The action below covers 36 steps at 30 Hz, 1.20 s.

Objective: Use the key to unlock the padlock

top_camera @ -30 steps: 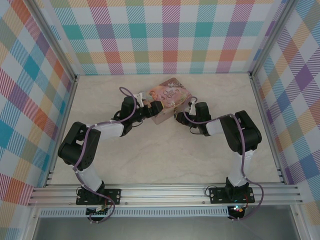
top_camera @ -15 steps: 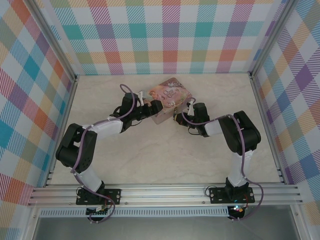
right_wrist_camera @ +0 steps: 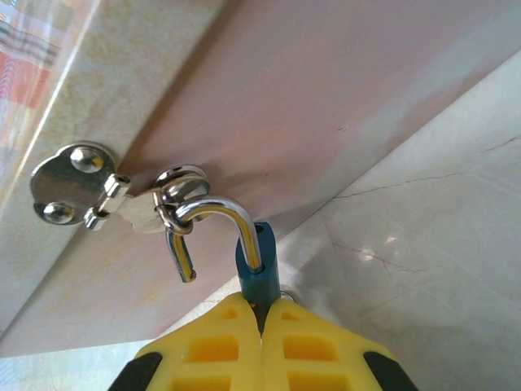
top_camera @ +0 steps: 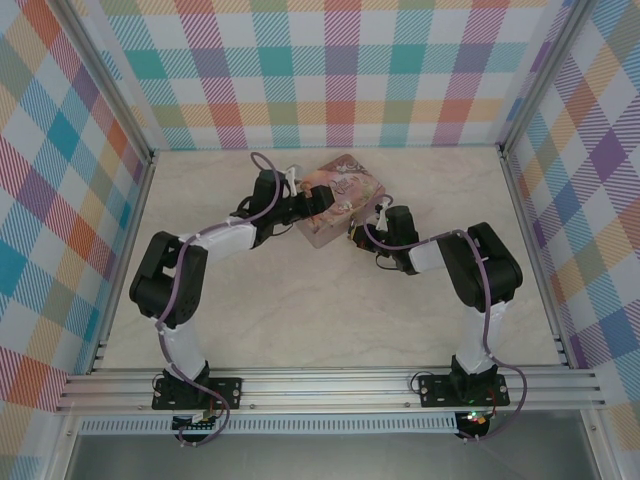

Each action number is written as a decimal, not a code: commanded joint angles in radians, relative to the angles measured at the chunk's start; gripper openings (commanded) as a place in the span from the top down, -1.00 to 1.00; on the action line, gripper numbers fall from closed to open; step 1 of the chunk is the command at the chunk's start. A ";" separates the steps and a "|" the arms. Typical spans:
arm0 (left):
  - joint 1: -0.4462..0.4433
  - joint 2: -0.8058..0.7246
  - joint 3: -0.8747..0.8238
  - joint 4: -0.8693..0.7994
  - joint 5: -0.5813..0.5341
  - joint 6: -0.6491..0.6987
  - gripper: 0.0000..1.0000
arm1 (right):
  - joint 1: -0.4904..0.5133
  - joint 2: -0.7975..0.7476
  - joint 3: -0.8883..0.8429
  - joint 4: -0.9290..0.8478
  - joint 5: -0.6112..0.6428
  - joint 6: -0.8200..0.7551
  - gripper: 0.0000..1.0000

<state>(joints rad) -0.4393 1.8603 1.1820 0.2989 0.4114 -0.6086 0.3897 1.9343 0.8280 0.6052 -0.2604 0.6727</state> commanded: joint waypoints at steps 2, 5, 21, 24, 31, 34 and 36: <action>-0.019 0.063 0.048 0.014 0.031 0.037 -0.79 | 0.005 -0.028 -0.007 -0.037 0.042 0.026 0.95; -0.026 0.084 0.052 0.002 0.033 0.052 -0.79 | 0.009 -0.034 -0.005 -0.040 0.050 0.036 0.95; -0.041 0.038 -0.040 -0.096 -0.022 0.137 -0.78 | 0.023 -0.067 0.026 -0.090 0.105 0.071 0.94; -0.042 -0.009 -0.021 -0.093 -0.019 0.162 -0.79 | 0.029 -0.065 0.019 -0.090 0.112 0.069 0.94; -0.068 -0.063 0.025 -0.104 -0.052 0.245 -0.80 | 0.035 -0.067 0.019 -0.098 0.111 0.058 0.94; -0.076 -0.030 0.056 -0.120 -0.060 0.261 -0.80 | 0.040 -0.067 0.019 -0.102 0.113 0.057 0.94; -0.078 -0.005 0.071 -0.107 -0.057 0.258 -0.80 | 0.041 -0.069 0.016 -0.103 0.115 0.058 0.94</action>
<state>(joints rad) -0.5060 1.8389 1.2072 0.2047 0.3687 -0.3870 0.4206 1.8893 0.8322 0.5220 -0.1566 0.7292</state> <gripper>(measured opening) 0.898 0.049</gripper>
